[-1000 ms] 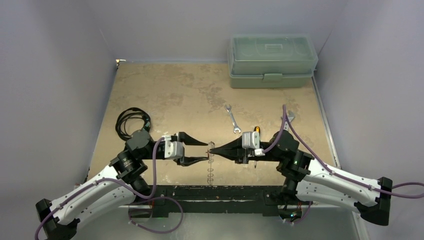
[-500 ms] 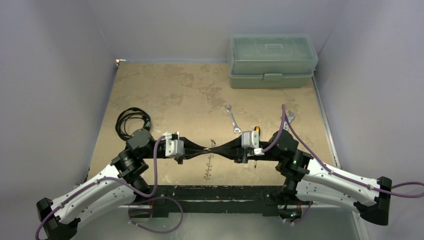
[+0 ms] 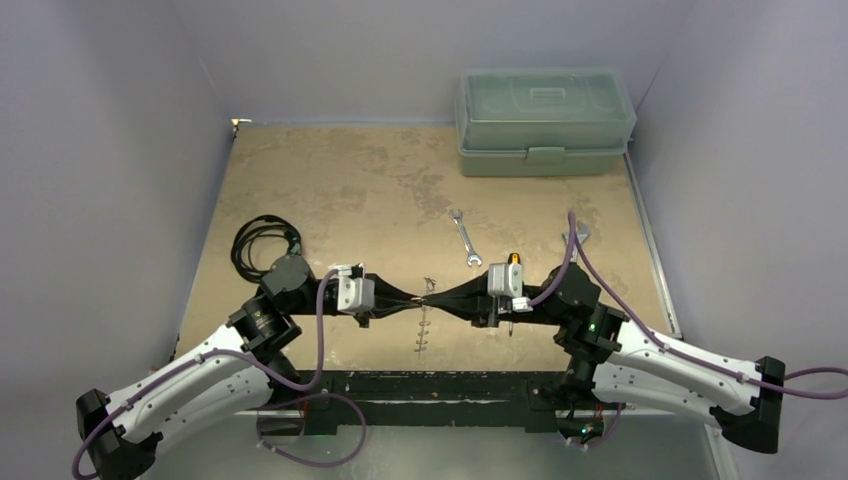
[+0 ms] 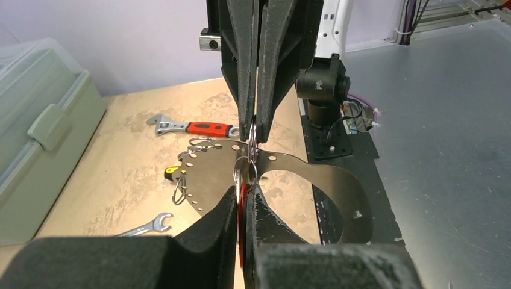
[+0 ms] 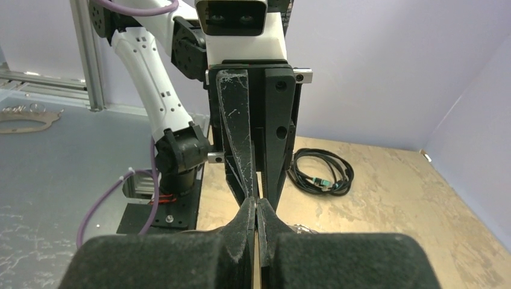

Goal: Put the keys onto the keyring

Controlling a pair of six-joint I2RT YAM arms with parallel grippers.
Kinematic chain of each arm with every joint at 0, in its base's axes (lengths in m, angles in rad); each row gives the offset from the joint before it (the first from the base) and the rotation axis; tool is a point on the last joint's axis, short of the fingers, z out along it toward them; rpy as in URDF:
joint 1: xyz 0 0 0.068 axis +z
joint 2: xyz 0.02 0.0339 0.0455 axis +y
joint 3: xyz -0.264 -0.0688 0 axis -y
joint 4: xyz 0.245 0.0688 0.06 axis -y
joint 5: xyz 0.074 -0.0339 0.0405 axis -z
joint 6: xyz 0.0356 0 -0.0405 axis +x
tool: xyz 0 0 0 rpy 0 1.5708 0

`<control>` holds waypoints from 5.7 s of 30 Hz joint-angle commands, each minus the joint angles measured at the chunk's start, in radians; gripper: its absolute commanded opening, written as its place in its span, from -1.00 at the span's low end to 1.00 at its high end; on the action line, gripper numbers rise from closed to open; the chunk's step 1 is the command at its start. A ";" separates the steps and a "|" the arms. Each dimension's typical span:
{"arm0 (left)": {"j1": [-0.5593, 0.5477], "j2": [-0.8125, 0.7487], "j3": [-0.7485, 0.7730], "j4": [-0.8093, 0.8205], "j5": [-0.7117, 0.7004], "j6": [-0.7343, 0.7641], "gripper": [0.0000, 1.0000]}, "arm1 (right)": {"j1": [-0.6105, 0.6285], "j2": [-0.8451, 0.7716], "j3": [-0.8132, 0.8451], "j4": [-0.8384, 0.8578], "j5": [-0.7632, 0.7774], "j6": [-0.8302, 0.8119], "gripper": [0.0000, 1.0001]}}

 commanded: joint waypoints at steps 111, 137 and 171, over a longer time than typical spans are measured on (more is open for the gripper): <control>0.020 0.031 0.085 -0.189 -0.110 0.087 -1.00 | 0.004 0.314 0.419 -0.623 0.110 -0.315 -0.32; 0.020 0.027 0.084 -0.183 -0.108 0.086 -1.00 | 0.004 0.342 0.386 -0.633 0.126 -0.327 -0.42; 0.020 -0.061 0.033 -0.052 -0.101 0.049 -0.24 | 0.003 0.126 0.189 -0.257 0.108 -0.222 -1.00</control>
